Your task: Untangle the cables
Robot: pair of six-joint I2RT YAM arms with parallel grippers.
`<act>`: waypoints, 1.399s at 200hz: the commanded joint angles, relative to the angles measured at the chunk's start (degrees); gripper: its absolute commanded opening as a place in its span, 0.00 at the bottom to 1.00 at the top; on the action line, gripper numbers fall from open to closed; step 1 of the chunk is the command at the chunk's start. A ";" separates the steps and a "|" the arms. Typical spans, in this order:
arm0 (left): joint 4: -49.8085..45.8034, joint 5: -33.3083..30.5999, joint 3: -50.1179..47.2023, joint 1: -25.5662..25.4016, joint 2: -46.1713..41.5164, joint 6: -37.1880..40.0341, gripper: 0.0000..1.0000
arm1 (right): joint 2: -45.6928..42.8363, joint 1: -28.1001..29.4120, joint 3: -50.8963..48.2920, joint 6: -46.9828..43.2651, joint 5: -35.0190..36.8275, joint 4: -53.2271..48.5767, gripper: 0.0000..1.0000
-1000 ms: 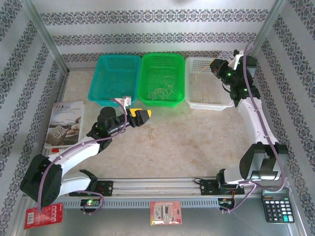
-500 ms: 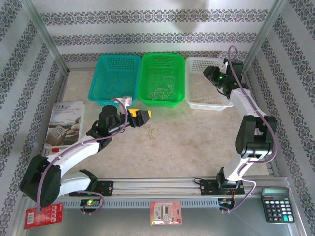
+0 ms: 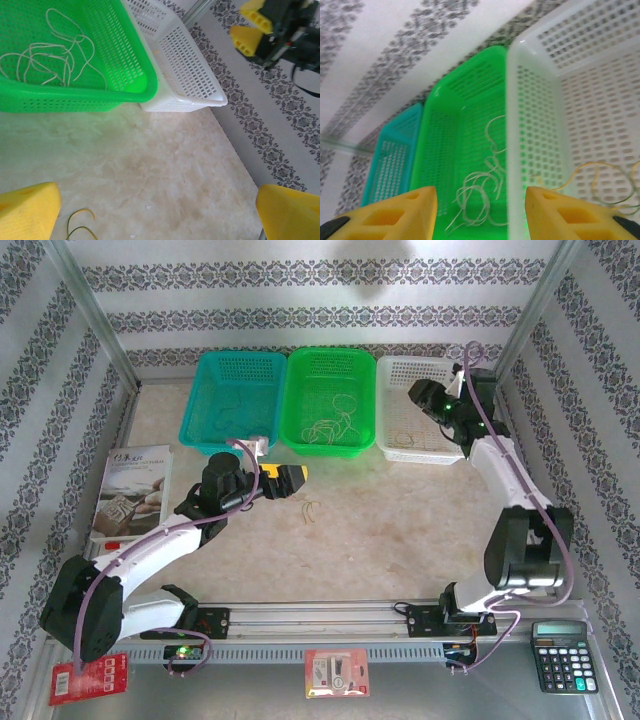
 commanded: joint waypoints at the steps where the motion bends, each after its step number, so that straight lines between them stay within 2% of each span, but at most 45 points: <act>1: -3.16 -2.30 0.52 -0.43 -1.72 0.06 1.00 | -3.93 4.81 -3.62 -1.85 0.59 -0.14 0.50; 58: -11.54 -10.68 -0.83 -0.44 -3.84 -1.93 1.00 | -9.83 21.84 -14.79 -4.64 5.06 -0.95 0.49; 87: -14.63 -15.80 -2.20 -0.41 -5.21 -4.80 1.00 | -8.17 30.86 -19.57 -6.22 6.76 -0.86 0.48; 144: -15.84 -18.06 -4.23 -0.38 -7.44 -6.85 1.00 | -4.25 43.81 -24.56 -3.13 10.46 1.73 0.47; 177: -17.72 -19.87 -4.41 -0.38 -8.29 -6.87 1.00 | -0.51 46.83 -23.87 -2.04 11.17 3.47 0.47; 196: -18.70 -20.85 -4.56 -0.39 -8.92 -6.97 1.00 | 1.98 47.94 -22.66 -1.85 11.44 3.82 0.44; 232: -19.26 -21.75 -5.08 -0.33 -10.55 -6.88 1.00 | 5.32 48.50 -21.05 -1.97 11.79 4.46 0.38; 280: -19.46 -21.78 -5.28 -0.31 -10.86 -6.61 1.00 | 8.54 48.57 -19.21 -1.94 11.72 5.23 0.35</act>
